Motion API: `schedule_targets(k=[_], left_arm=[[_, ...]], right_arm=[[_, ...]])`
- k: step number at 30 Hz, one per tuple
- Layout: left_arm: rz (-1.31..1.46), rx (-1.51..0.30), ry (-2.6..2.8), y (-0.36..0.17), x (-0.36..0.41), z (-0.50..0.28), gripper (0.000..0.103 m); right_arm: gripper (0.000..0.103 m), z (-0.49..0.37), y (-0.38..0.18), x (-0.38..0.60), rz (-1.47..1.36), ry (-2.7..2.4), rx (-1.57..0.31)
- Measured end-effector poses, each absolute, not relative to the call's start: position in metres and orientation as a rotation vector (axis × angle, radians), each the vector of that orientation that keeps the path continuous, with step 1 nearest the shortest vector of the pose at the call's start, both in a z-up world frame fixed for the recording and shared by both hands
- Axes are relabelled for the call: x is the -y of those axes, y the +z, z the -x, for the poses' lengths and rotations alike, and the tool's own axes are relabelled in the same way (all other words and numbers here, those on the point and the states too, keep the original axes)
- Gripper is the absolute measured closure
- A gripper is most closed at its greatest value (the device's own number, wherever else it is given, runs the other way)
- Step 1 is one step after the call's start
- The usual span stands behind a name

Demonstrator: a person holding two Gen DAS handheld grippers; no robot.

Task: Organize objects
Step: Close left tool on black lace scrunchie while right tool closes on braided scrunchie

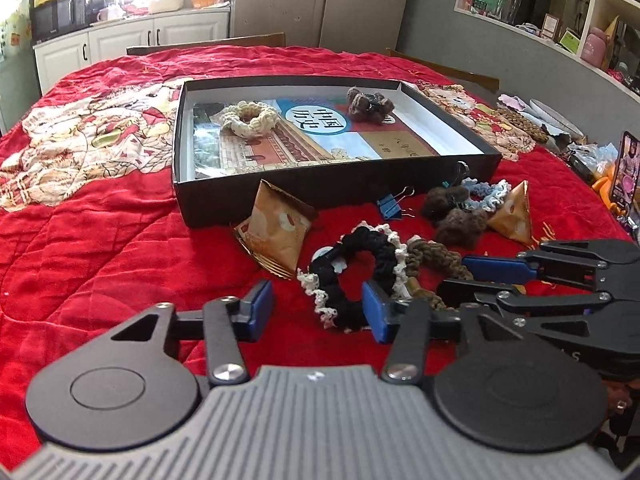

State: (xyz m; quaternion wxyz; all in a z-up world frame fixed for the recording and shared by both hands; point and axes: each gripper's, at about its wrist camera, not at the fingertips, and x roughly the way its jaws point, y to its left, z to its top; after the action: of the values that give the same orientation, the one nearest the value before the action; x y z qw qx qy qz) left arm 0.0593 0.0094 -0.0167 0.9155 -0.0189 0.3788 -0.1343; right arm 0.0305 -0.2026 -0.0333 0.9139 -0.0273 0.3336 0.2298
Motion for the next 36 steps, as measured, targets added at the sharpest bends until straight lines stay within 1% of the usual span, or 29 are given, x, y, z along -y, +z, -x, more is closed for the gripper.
schedule_targets(k=[1,2,6,15,23,36], left_arm=[[0.041,-0.781,-0.282,-0.017,-0.009,-0.059,0.056],[0.047,-0.778,-0.287,-0.017,-0.010,-0.059,0.061],[0.064,-0.783,-0.302,-0.017,-0.010,-0.060,0.072],[0.054,-0.776,-0.327,-0.013,-0.006,-0.056,0.087],[0.049,-0.767,-0.338,-0.009,-0.006,-0.053,0.089],[0.047,-0.741,-0.361,0.001,-0.004,-0.046,0.091]], right_arm=[[0.076,-0.031,-0.033,0.203,0.056,0.473,-0.688],[0.077,-0.031,-0.033,0.203,0.054,0.473,-0.689],[0.080,-0.032,-0.034,0.205,0.037,0.473,-0.695],[0.089,-0.031,-0.034,0.205,0.032,0.480,-0.698],[0.091,-0.027,-0.031,0.203,0.039,0.490,-0.690],[0.091,-0.020,-0.019,0.205,0.053,0.502,-0.645]])
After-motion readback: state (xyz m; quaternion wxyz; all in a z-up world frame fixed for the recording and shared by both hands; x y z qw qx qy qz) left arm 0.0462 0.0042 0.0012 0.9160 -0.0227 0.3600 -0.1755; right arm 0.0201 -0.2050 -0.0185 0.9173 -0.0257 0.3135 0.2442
